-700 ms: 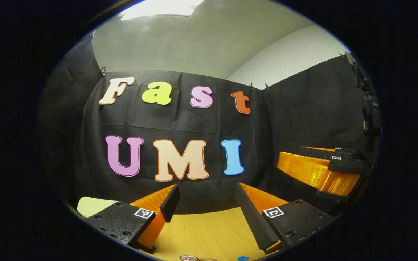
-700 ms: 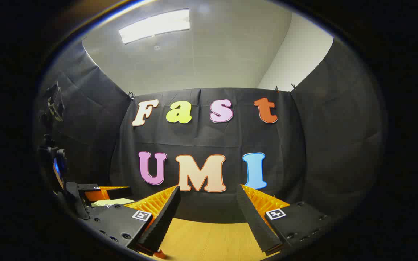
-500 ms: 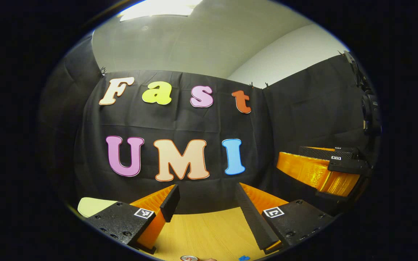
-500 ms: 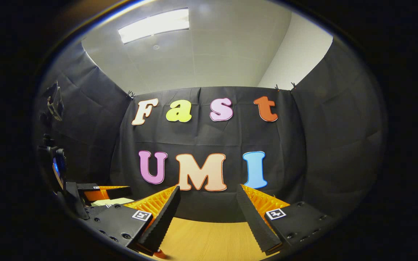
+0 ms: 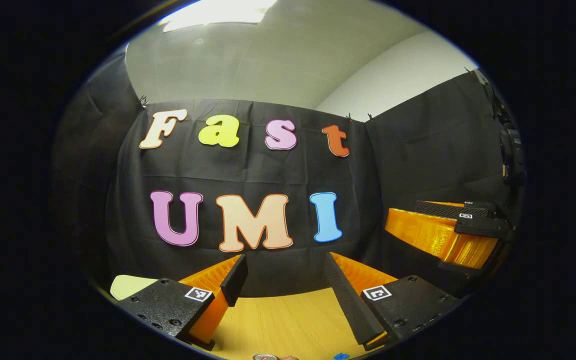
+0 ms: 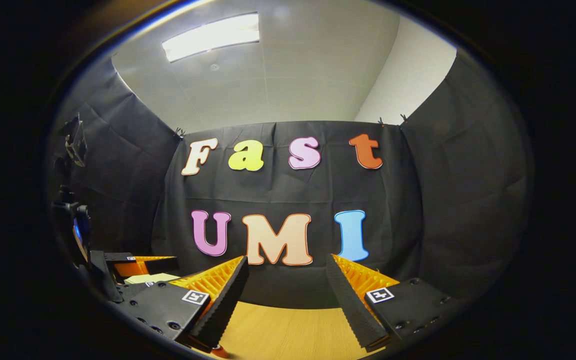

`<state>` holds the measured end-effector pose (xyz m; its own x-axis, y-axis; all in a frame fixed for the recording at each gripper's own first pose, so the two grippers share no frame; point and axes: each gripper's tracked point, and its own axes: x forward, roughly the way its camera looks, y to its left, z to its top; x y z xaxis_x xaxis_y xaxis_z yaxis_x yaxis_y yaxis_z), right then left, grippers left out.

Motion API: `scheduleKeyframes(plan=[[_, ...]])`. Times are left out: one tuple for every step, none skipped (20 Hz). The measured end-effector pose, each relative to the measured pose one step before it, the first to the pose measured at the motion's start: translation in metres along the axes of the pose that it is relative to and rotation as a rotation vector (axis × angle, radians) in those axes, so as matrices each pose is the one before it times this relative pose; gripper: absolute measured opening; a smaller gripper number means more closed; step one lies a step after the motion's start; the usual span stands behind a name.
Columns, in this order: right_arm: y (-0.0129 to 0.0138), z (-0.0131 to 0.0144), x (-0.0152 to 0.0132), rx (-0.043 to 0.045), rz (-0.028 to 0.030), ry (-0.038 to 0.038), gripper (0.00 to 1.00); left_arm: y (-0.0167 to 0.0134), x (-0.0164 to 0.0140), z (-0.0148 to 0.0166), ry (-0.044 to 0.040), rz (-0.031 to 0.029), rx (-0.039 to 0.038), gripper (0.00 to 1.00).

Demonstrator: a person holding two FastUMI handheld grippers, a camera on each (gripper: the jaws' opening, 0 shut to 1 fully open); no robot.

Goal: Press the lid of the desktop garbage bin to open it, pick up the crumpled paper on the desktop and throw it into the bin, then pick up the pop can on the desktop and drop it into the bin, and finally close the garbage bin lid.

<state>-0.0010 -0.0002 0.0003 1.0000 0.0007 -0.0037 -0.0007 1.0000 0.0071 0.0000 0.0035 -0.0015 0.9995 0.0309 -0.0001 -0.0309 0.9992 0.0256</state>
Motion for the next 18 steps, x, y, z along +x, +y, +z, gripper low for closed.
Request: scheduleKeyframes(plan=[[-0.00036,0.00041,0.00108,0.00286,0.00039,-0.00069,0.98,0.00150,0.00028,0.00000,0.00069,0.00588,0.00378,0.93],[-0.00028,-0.00013,0.00040,-0.00243,0.00028,-0.00428,0.98,0.00130,0.00022,0.00241,-0.00336,0.00410,0.00178,0.93],[0.00002,0.00068,0.00090,0.00047,0.00100,-0.00185,0.98,-0.00037,-0.00008,0.00028,-0.00262,0.00308,0.00252,0.93],[-0.00019,0.00036,0.00008,0.00318,-0.00061,-0.00390,0.98,0.00119,-0.00001,0.00218,-0.00029,0.00611,0.00376,0.93],[-0.00003,0.00008,0.00034,0.00312,-0.00002,0.00015,0.98,0.00187,-0.00089,-0.00094,-0.00253,0.00637,0.00315,0.93],[-0.00011,-0.00067,-0.00021,0.00341,-0.00108,0.00117,0.98,0.00089,-0.00043,0.00049,-0.00228,0.00665,0.00187,0.94],[-0.00025,-0.00014,0.00036,0.00306,-0.00150,0.00266,0.98,0.00141,0.00001,-0.00066,-0.00015,0.00613,0.00345,0.94],[0.00006,-0.00106,0.00002,0.00269,-0.00092,0.00399,0.98,0.00244,0.00047,-0.00070,0.00272,0.00869,0.00536,0.94],[0.00015,-0.00022,0.00021,0.00226,0.00058,0.00499,0.98,0.00369,-0.00080,-0.00139,0.00312,0.01134,0.00582,0.94],[-0.00044,-0.00162,0.00025,0.00026,-0.00156,0.00549,0.98,0.00505,0.00158,-0.00041,0.00101,0.01221,0.00327,0.94],[-0.00022,0.00071,0.00051,-0.00129,-0.00149,0.00108,0.98,0.00391,0.00059,-0.00152,0.00442,0.01376,0.00263,0.94],[0.00017,0.00048,0.00003,-0.00033,-0.00065,0.00007,0.98,0.00441,0.00049,-0.00123,0.00379,0.01185,0.00135,0.94],[0.00026,0.00017,0.00042,0.00212,0.00017,0.00115,0.98,0.00433,-0.00084,-0.00108,0.00131,0.01297,0.00208,0.94],[0.00046,-0.00049,-0.00017,0.00359,0.00136,0.00128,0.98,0.00635,-0.00009,0.00057,0.00015,0.01649,0.00440,0.94],[0.00032,0.00014,0.00096,0.00467,0.00111,0.00253,0.98,0.00693,0.00023,-0.00105,0.00108,0.01502,0.00376,0.93],[-0.00010,-0.00045,-0.00033,0.00420,0.00116,0.00084,0.98,0.00797,0.00017,0.00138,-0.00210,0.01840,0.00239,0.92],[0.00074,0.00032,0.00085,0.00348,0.00164,0.00138,0.98,0.00774,-0.00038,0.00012,-0.00257,0.01721,0.00127,0.90],[0.00034,-0.00043,-0.00038,0.00435,0.00265,0.00102,0.98,0.00817,0.00021,0.00006,0.00024,0.01780,0.00234,0.86]])
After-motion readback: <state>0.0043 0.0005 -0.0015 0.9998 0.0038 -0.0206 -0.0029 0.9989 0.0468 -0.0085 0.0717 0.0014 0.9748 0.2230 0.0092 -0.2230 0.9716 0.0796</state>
